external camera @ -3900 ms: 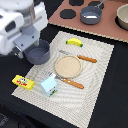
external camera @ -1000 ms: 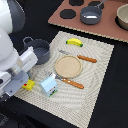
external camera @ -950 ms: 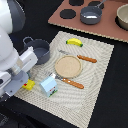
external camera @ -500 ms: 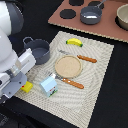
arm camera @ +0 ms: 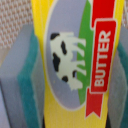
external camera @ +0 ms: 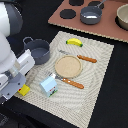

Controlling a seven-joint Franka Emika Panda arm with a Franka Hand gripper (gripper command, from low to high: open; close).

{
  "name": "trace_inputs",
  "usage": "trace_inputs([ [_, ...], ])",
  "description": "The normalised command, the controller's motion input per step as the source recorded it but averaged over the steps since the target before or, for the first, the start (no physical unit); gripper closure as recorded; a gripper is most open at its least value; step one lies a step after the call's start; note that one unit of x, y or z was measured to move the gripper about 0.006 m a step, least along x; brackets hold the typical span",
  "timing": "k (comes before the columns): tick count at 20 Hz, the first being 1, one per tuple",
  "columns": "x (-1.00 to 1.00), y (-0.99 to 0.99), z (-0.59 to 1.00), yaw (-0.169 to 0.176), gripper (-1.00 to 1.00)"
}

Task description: Interact with the objects in diverse but meaningful ways.

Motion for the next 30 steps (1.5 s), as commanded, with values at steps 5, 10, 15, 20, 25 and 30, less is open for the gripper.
trace_inputs([
  [5,0.63,0.52,1.00,0.020,1.00],
  [10,0.70,0.71,1.00,0.040,1.00],
  [15,0.58,0.74,1.00,0.064,1.00],
  [20,0.65,0.72,0.85,0.042,1.00],
  [25,0.72,0.71,0.69,0.008,1.00],
  [30,0.73,0.70,0.59,0.000,1.00],
])
